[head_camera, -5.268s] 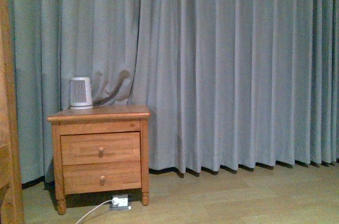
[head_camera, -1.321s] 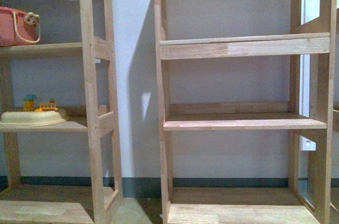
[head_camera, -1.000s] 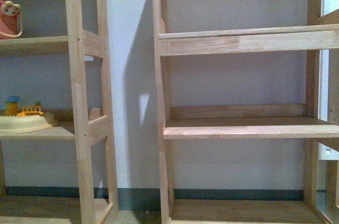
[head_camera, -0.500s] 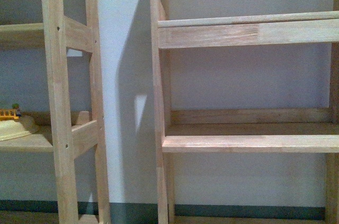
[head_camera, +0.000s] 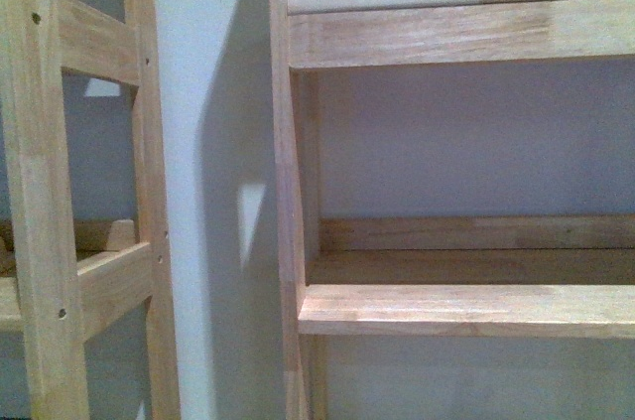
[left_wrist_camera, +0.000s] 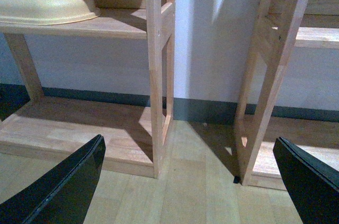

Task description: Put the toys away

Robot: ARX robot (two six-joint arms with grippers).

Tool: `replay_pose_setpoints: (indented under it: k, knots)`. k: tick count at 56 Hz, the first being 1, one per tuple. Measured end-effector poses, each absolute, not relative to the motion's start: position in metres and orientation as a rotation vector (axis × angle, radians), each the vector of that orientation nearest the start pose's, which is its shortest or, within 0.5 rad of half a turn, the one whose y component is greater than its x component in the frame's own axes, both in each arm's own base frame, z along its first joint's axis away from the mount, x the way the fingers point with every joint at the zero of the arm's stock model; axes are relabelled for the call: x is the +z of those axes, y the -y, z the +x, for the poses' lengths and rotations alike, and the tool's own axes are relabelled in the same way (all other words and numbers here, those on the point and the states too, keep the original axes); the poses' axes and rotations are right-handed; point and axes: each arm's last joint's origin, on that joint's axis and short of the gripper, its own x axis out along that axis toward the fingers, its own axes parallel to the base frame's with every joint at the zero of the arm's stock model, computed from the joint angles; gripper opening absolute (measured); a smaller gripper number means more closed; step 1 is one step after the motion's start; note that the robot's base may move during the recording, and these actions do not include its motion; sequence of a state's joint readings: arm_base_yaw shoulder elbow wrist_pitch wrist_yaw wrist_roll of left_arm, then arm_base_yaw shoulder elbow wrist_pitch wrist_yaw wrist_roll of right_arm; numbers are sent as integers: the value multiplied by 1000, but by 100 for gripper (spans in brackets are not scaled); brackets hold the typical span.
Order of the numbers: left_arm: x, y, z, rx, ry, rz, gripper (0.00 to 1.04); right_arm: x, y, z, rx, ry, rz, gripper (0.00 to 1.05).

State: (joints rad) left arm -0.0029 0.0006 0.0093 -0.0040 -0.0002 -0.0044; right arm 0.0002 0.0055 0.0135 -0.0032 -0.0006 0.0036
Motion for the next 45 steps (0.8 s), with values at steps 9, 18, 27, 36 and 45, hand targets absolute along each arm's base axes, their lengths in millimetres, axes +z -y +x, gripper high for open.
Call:
replay_pose_setpoints:
  k: [9, 18, 27, 36, 45]
  knots:
    - [166, 0, 97, -3, 4, -4, 99, 167, 0, 97, 0, 5, 4, 7]
    - [166, 0, 97, -3, 4, -4, 99, 167, 0, 97, 1, 5, 4, 7]
    - [166, 0, 97, -3, 4, -4, 99, 167, 0, 97, 0, 4, 4, 7]
    - [166, 0, 97, -3, 3, -4, 99, 167, 0, 97, 2, 4, 4, 7]
    - [166, 0, 97, -3, 3, -4, 99, 167, 0, 97, -6, 5, 2, 7]
